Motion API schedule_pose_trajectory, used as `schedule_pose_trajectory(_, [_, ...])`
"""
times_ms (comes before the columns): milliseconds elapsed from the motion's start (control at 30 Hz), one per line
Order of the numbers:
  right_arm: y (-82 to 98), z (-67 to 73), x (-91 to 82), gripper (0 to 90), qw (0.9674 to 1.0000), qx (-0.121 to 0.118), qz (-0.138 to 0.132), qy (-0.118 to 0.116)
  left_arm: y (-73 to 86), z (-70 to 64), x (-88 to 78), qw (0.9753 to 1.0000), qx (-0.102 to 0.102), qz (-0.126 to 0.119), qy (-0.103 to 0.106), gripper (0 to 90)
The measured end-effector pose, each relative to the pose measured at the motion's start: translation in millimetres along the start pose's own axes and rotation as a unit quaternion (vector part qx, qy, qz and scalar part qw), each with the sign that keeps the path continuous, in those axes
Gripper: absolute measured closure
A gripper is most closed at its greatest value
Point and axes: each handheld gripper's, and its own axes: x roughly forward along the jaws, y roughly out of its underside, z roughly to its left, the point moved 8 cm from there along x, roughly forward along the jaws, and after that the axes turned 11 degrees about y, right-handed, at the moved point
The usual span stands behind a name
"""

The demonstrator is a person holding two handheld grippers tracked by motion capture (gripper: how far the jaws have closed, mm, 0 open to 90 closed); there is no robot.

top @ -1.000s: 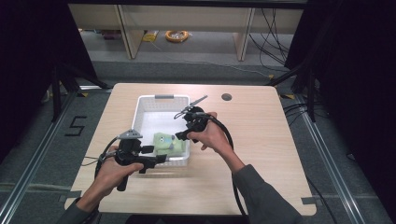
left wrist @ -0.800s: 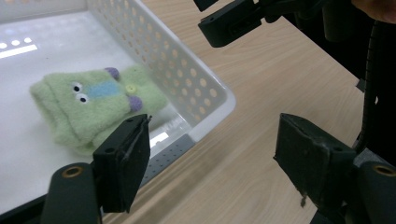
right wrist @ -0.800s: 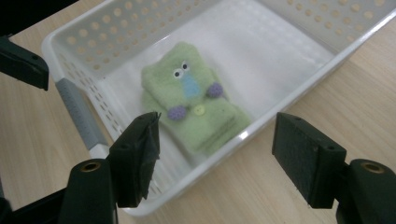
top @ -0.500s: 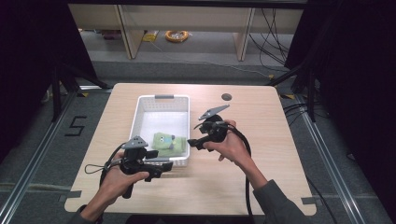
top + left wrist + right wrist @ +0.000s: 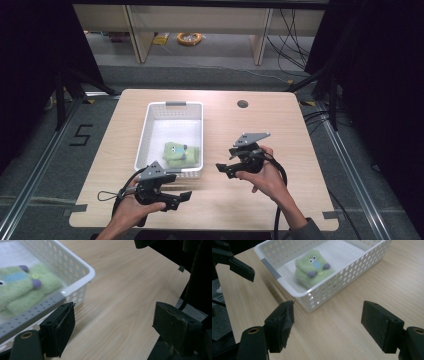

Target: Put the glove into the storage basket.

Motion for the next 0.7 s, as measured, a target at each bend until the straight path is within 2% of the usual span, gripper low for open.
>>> schedule_pose_trajectory(67, [7.7, 1.0, -3.7, 27.2, 0.9999, -0.009, -0.005, -0.002, 6.0, 0.7, 1.4, 0.9999, 0.01, 0.002, -0.009, 17.2])
schedule_pose_trajectory(133, [15.8, 3.7, -8.2, 27.2, 0.9999, -0.006, -0.013, 0.0, 13.6, 0.2, 4.3, 0.9999, 0.012, 0.001, -0.01, 17.2])
schedule_pose_trajectory(200, [26.8, 8.2, -10.9, 27.1, 1.0, 0.003, -0.008, -0.003, 21.9, -0.6, 5.9, 0.9998, 0.012, 0.009, -0.013, 17.2])
schedule_pose_trajectory(233, [31.1, 8.4, -11.3, 27.1, 0.9999, -0.006, -0.012, -0.006, 26.0, -0.8, 5.9, 0.9997, 0.013, 0.015, -0.017, 17.2])
schedule_pose_trajectory(300, [41.2, 9.9, -12.7, 27.1, 0.9999, -0.004, -0.011, -0.002, 30.9, 1.0, 5.6, 0.9992, 0.029, 0.016, -0.022, 17.1])
schedule_pose_trajectory(333, [46.8, 12.8, -14.1, 26.9, 0.9999, 0.009, -0.005, 0.0, 33.5, 1.6, 4.8, 0.9993, 0.022, 0.017, -0.026, 17.1])
schedule_pose_trajectory(367, [50.5, 11.3, -13.5, 26.9, 0.9999, -0.003, -0.012, 0.001, 35.0, 3.5, 4.2, 0.999, 0.032, 0.018, -0.027, 17.1])
schedule_pose_trajectory(433, [59.5, 14.2, -14.5, 26.8, 0.9999, 0.005, -0.014, 0.002, 39.3, 4.0, 3.2, 0.999, 0.025, 0.016, -0.033, 17.1])
schedule_pose_trajectory(500, [67.9, 15.7, -15.0, 26.6, 0.9998, -0.007, -0.02, -0.002, 43.5, 4.0, 2.6, 0.999, 0.028, 0.019, -0.03, 17.1])
schedule_pose_trajectory(533, [72.6, 16.5, -16.2, 26.3, 0.9999, -0.001, -0.016, 0.0, 44.5, 3.5, 2.1, 0.999, 0.028, 0.018, -0.03, 17.1])
schedule_pose_trajectory(633, [84.8, 17.3, -16.9, 25.4, 0.9999, -0.004, -0.016, 0.002, 47.7, 5.2, -0.5, 0.9986, 0.035, 0.02, -0.036, 17.1])
schedule_pose_trajectory(667, [89.1, 19.2, -17.7, 25.4, 0.9999, 0.004, -0.011, 0.003, 49.6, 5.2, -0.9, 0.9986, 0.028, 0.021, -0.039, 17.1])
schedule_pose_trajectory(700, [92.4, 18.8, -17.9, 25.2, 0.9999, 0.0, -0.011, 0.003, 50.2, 2.9, -0.2, 0.9991, 0.02, 0.015, -0.034, 17.1])
